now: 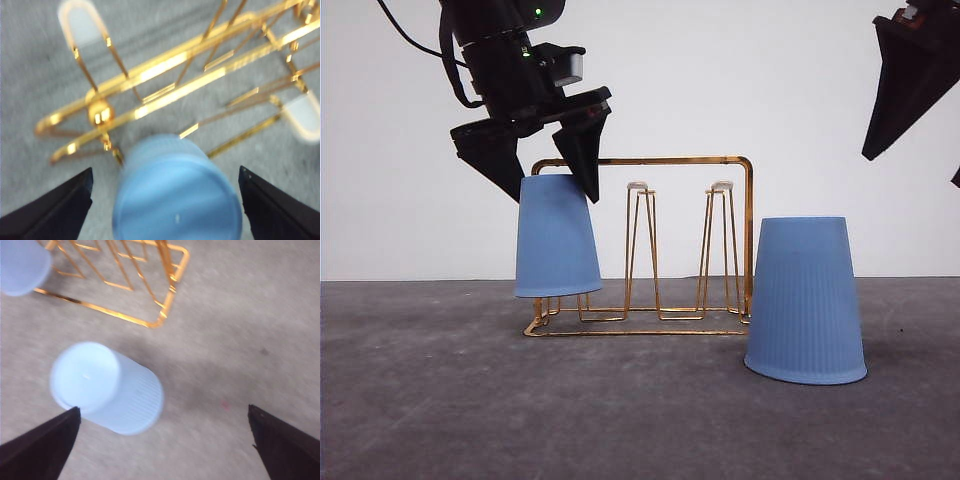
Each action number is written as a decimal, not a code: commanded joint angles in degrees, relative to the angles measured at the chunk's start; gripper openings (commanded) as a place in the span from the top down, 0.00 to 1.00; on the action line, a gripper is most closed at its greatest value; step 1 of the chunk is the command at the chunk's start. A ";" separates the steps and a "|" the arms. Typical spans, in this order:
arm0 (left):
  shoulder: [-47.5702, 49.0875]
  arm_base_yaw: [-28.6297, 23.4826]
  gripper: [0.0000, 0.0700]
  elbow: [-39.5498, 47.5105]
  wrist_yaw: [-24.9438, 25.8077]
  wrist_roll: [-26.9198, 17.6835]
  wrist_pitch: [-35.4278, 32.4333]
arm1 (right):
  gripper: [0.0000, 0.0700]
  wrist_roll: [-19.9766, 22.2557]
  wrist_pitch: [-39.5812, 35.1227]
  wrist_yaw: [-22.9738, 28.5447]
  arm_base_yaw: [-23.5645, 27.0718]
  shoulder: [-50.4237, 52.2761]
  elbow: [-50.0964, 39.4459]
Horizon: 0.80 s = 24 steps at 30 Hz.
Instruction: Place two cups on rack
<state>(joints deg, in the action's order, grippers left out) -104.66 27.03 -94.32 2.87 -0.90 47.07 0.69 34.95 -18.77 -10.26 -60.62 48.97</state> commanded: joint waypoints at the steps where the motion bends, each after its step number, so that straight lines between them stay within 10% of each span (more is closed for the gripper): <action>1: 0.47 0.20 0.20 -3.44 -0.15 -1.31 0.53 | 0.00 0.37 -1.22 -0.94 -0.82 -0.45 0.87; 24: 14.73 -3.72 0.21 -10.39 -3.56 -1.42 23.48 | 0.01 -0.68 -13.92 1.35 -12.55 -19.01 0.98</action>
<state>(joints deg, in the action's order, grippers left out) -89.58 23.14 -105.12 -0.56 -2.98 70.46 0.45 21.57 -17.87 -22.36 -78.50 48.97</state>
